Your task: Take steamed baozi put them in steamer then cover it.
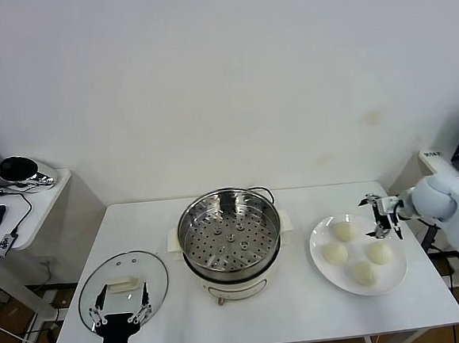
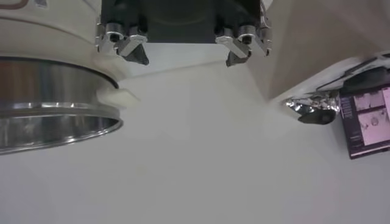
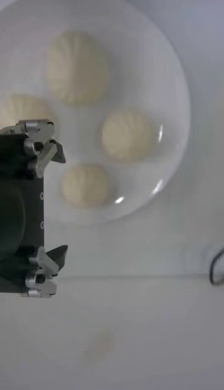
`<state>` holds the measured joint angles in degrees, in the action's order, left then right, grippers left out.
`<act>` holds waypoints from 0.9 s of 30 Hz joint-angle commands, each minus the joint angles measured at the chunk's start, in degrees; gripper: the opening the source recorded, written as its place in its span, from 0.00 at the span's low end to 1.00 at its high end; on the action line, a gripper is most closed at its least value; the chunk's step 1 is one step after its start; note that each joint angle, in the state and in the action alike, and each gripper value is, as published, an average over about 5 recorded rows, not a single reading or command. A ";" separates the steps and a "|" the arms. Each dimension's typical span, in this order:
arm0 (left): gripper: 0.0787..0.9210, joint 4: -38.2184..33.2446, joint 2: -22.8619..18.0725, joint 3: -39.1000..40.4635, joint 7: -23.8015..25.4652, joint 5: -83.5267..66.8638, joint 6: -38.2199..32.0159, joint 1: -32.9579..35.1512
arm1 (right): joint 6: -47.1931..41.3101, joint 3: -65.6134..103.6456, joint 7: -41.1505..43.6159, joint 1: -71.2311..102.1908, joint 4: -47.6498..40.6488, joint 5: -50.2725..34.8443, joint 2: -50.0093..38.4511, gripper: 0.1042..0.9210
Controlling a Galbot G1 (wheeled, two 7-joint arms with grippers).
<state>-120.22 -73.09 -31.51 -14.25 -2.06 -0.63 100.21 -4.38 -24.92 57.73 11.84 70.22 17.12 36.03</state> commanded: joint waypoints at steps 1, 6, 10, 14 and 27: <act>0.88 -0.06 0.04 -0.22 0.04 0.24 0.12 -0.01 | 1.18 -11.25 4.27 -9.42 -8.53 0.51 3.86 0.88; 0.88 -0.10 0.05 -0.65 0.11 0.30 0.14 -0.10 | 1.80 -12.88 3.97 -10.10 -12.69 0.72 8.32 0.88; 0.88 0.17 0.24 -0.98 0.16 0.27 0.08 -0.04 | 3.55 -12.80 3.40 -9.95 -15.46 2.17 11.02 0.88; 0.88 0.27 0.34 -1.12 0.21 0.40 0.10 -0.07 | 4.66 -12.39 3.38 -9.68 -18.09 4.88 13.17 0.88; 0.88 0.41 0.12 -1.30 0.22 0.61 0.04 -0.15 | 4.89 -11.10 2.64 -8.15 -21.63 8.13 16.00 0.88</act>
<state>-119.86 -73.04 -32.79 -14.01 -1.47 -0.58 100.06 -0.12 -35.05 60.15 4.56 51.13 23.89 50.24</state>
